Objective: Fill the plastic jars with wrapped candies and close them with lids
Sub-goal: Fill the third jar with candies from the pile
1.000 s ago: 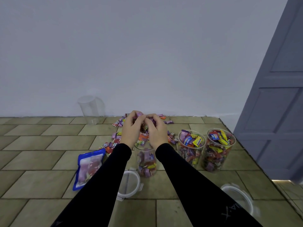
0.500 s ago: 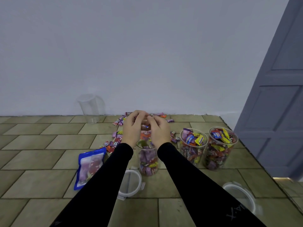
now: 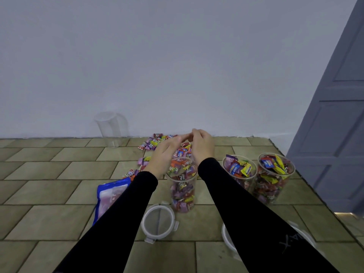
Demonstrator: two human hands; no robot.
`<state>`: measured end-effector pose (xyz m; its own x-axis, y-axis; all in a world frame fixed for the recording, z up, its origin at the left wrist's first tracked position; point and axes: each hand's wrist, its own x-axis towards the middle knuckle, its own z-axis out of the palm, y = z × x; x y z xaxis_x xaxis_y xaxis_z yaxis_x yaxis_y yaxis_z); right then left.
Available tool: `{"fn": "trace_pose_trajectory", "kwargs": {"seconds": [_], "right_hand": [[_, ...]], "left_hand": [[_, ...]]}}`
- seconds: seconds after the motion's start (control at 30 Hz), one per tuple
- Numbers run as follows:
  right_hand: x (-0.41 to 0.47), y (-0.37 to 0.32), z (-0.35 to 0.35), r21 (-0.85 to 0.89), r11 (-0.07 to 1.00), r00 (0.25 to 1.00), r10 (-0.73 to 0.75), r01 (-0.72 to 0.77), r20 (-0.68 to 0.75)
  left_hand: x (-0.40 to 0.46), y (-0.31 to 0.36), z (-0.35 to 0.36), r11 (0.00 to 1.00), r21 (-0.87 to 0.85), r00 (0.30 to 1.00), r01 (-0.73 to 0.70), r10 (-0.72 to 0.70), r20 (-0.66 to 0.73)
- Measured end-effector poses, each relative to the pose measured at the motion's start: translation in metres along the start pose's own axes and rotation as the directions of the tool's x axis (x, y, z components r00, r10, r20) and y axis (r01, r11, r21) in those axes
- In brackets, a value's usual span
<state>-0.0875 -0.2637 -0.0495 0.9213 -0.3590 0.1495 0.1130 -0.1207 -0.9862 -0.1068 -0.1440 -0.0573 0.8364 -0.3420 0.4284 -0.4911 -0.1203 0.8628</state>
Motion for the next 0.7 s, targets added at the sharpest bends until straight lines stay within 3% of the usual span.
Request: {"fn": "trace_pose_trajectory", "kwargs": {"seconds": [0.2, 0.37, 0.43, 0.5, 0.57, 0.63, 0.7], "right_hand": [[0.023, 0.015, 0.010, -0.092, 0.989, 0.993, 0.119, -0.118, 0.008], [0.049, 0.041, 0.016, -0.420, 0.871, 0.965, 0.254, -0.255, -0.058], [0.056, 0.052, 0.018, -0.465, 0.823, 0.943, 0.316, -0.326, -0.101], [0.061, 0.062, 0.016, -0.510, 0.771, 0.919, 0.378, -0.380, -0.113], [0.066, 0.069, 0.012, -0.599, 0.690, 0.893, 0.439, -0.406, -0.100], [0.073, 0.079, 0.011, -0.648, 0.628, 0.880, 0.453, -0.431, -0.147], [0.075, 0.092, 0.012, -0.696, 0.572, 0.879, 0.436, -0.435, -0.193]], "left_hand": [[0.028, -0.015, -0.012, 0.974, 0.113, 0.961, 0.196, -0.167, -0.219], [0.050, -0.064, -0.022, 0.901, 0.318, 0.955, 0.295, -0.269, -0.122], [0.057, -0.082, -0.022, 0.868, 0.395, 0.951, 0.300, -0.306, -0.049], [0.064, -0.098, -0.020, 0.828, 0.512, 0.953, 0.229, -0.297, 0.053], [0.071, -0.113, -0.018, 0.754, 0.653, 0.939, 0.072, -0.272, 0.210], [0.080, -0.127, -0.014, 0.667, 0.741, 0.879, -0.073, -0.308, 0.364], [0.084, -0.140, -0.009, 0.586, 0.794, 0.830, -0.164, -0.353, 0.432]]}}
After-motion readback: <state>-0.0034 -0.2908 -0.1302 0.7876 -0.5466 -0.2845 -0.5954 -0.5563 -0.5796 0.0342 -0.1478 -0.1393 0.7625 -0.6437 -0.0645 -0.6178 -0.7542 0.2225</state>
